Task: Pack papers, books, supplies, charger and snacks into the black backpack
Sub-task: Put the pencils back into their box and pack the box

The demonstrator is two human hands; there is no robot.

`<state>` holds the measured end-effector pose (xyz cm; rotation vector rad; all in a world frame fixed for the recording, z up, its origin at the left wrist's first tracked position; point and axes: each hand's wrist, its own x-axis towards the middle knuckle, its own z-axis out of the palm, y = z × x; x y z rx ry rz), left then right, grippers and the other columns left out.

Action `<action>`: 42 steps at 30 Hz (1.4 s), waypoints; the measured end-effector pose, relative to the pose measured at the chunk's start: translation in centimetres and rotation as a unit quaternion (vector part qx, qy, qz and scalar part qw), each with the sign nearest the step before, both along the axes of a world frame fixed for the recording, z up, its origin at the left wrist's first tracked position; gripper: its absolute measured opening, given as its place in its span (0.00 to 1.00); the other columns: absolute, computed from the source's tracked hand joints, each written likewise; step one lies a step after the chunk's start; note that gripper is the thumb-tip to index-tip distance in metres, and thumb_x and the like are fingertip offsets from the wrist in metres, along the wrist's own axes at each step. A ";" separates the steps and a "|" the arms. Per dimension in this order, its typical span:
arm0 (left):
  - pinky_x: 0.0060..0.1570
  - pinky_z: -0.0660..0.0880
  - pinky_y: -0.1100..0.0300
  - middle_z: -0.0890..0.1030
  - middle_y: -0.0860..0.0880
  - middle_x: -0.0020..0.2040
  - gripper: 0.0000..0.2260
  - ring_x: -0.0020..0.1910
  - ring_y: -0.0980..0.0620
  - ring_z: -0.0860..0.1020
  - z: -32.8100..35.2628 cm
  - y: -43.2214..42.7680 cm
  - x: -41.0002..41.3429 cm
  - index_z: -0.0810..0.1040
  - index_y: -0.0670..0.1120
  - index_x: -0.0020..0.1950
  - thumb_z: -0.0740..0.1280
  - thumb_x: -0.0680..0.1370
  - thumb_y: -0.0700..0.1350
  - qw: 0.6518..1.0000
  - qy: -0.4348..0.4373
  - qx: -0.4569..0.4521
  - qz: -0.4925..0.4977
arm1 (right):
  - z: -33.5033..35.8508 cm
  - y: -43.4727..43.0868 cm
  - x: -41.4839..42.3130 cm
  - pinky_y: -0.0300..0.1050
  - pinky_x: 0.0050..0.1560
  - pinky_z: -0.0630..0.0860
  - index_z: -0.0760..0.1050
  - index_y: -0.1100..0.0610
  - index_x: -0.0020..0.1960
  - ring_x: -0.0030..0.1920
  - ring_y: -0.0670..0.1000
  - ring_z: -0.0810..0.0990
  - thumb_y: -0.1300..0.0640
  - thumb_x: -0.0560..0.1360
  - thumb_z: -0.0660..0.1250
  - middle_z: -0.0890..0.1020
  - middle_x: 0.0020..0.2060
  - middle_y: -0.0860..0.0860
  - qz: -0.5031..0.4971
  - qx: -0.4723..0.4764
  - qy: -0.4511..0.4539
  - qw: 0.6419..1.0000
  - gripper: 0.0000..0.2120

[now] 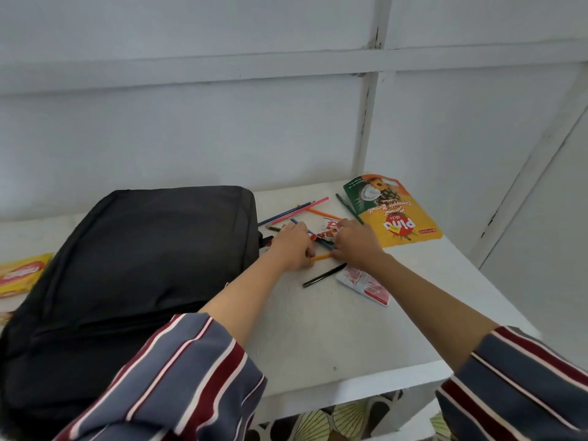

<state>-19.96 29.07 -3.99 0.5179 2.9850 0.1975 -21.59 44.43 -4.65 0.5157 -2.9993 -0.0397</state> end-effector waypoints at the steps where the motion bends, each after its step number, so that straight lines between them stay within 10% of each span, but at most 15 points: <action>1: 0.61 0.66 0.56 0.70 0.46 0.59 0.10 0.60 0.46 0.66 0.0 0.0 0.0 0.83 0.49 0.54 0.69 0.74 0.49 1.000 0.002 0.004 -0.001 | 0.0 0.0 -0.1 0.45 0.47 0.66 0.78 0.60 0.50 0.54 0.54 0.73 0.50 0.73 0.66 0.75 0.56 0.55 0.004 -0.002 -0.002 1.000 0.14; 8: 0.61 0.67 0.57 0.70 0.47 0.59 0.09 0.60 0.47 0.66 -0.2 -0.3 0.0 0.83 0.47 0.52 0.69 0.73 0.46 0.999 0.013 0.034 0.001 | 1.8 0.1 0.1 0.44 0.42 0.65 0.65 0.56 0.32 0.44 0.50 0.67 0.47 0.71 0.68 0.69 0.42 0.52 -0.019 0.026 -0.067 0.997 0.18; 16: 0.60 0.67 0.56 0.71 0.46 0.59 0.09 0.59 0.46 0.67 -0.1 -0.4 0.3 0.82 0.47 0.53 0.69 0.74 0.45 0.999 0.006 0.045 -0.003 | 0.9 -1.1 0.0 0.49 0.58 0.69 0.74 0.60 0.59 0.61 0.56 0.69 0.43 0.75 0.63 0.72 0.60 0.57 -0.043 0.022 -0.045 0.998 0.23; 29: 0.60 0.68 0.57 0.75 0.45 0.59 0.09 0.58 0.47 0.72 0.8 -1.2 0.5 0.79 0.45 0.57 0.64 0.78 0.40 0.991 -0.061 0.115 -0.005 | 5.3 0.7 0.3 0.38 0.34 0.66 0.65 0.61 0.37 0.34 0.49 0.70 0.53 0.71 0.72 0.68 0.30 0.50 -0.075 -0.040 -0.159 0.984 0.17; 42: 0.55 0.68 0.62 0.77 0.44 0.60 0.10 0.57 0.49 0.74 2.0 -1.3 1.7 0.76 0.42 0.59 0.63 0.78 0.38 0.980 -0.091 0.178 -0.013 | 9.0 4.4 2.2 0.36 0.34 0.71 0.79 0.64 0.46 0.32 0.46 0.75 0.54 0.74 0.68 0.78 0.32 0.50 -0.062 -0.001 -0.250 0.966 0.12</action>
